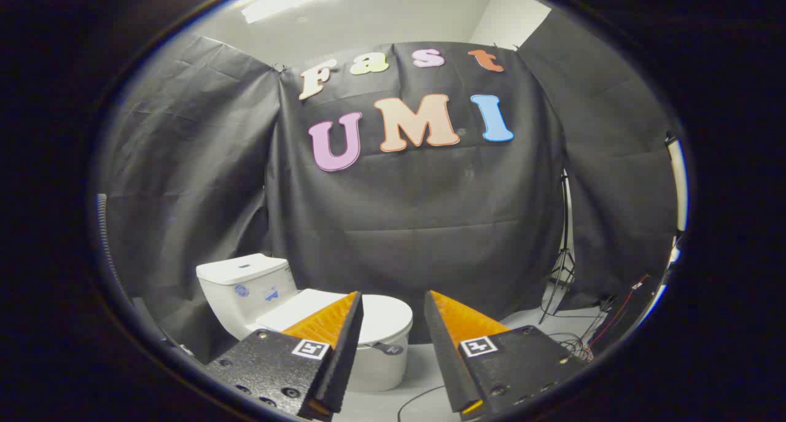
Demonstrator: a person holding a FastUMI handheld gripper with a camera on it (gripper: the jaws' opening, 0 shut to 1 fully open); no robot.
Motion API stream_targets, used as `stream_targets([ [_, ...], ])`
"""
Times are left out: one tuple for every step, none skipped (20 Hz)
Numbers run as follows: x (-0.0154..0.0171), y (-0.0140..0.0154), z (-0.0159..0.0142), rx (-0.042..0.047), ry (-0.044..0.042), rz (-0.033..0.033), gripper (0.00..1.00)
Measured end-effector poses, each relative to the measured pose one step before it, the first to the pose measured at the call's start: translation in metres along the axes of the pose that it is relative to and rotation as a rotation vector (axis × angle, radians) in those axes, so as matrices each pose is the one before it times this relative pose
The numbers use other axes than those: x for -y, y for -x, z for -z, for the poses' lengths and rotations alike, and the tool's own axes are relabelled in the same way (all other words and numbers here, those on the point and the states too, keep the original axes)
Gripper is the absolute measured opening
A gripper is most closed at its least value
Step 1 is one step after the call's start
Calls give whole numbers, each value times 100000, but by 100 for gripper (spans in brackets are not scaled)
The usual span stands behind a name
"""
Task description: Open the toilet lid.
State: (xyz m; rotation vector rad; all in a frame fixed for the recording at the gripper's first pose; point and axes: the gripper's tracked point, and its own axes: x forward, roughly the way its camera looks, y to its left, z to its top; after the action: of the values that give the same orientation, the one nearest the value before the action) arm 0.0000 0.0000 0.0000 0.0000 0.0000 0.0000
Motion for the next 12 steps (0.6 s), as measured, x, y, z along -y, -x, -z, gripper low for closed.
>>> stream_targets([
  [-85,-200,-172,508,-603,-350,65],
  [-156,-247,-319,400,-952,-276,65],
  [-215,-202,-261,378,-942,-611,63],
  [-290,-287,-393,287,-629,-660,62],
  [-261,-477,-388,549,-405,-809,60],
  [-403,-458,-405,409,-470,-1169,59],
  [-427,-544,-386,433,-703,-1179,59],
  [-226,-557,-169,247,-893,-816,58],
  [-307,-475,-102,-275,-1108,-868,58],
  [-287,-579,-109,-443,-1367,-502,58],
  [-127,-527,-139,-36,-1732,55,57],
  [-7,-523,-119,-172,-2733,147,57],
])
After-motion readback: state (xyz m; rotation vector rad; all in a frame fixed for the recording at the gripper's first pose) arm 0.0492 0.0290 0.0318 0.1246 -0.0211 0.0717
